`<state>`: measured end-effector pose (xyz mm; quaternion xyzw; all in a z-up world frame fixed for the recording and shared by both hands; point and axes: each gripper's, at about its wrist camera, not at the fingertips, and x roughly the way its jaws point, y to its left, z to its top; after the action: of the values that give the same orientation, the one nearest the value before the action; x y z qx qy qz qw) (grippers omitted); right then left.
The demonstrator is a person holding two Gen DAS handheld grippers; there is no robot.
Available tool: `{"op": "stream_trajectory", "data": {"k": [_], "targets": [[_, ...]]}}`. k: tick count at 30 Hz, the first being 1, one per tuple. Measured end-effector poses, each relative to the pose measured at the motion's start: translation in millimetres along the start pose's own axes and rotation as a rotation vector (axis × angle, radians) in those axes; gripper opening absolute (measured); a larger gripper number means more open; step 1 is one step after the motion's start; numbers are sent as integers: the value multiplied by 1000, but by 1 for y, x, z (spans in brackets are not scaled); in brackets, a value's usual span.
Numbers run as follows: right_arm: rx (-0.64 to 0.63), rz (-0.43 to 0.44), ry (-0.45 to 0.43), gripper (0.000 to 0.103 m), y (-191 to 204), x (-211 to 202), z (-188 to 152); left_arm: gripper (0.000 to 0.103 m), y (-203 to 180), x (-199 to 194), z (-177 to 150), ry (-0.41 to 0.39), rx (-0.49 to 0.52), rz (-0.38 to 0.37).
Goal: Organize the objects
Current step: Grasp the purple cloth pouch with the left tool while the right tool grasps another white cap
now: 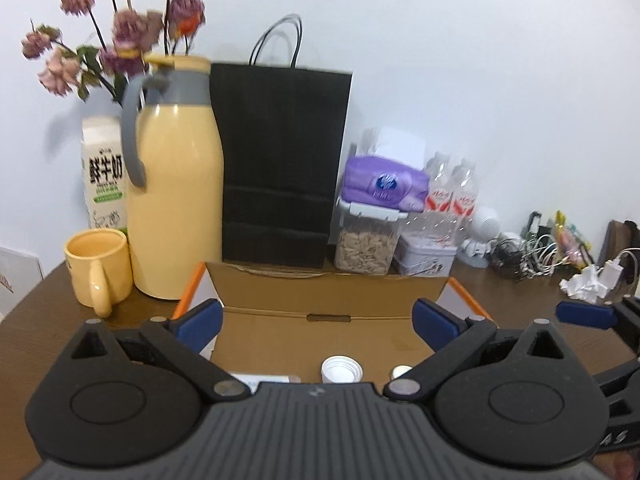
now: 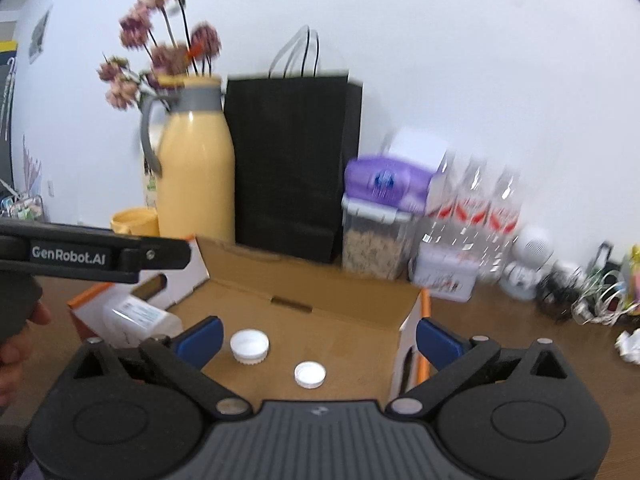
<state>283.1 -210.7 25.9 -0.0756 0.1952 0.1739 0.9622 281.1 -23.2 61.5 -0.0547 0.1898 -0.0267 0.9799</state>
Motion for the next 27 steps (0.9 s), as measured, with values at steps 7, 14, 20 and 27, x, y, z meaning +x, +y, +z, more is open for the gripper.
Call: {"op": "stream_trajectory", "data": {"k": [7,14,20,27], "targets": [[-23,-29,-22,103,3,-68,-20,103,3,-58,-16,-3,38,-17],[-1,-54,35,103,7,-122,-61,103,16,-104,-43,40,46,-6],[34,-70,103,103,11,-148,-101,103,28,-128,-76,111,42,-20],[93,-86,194,103,13,-165,-146,103,41,-145,-106,169,-6,-31]]}}
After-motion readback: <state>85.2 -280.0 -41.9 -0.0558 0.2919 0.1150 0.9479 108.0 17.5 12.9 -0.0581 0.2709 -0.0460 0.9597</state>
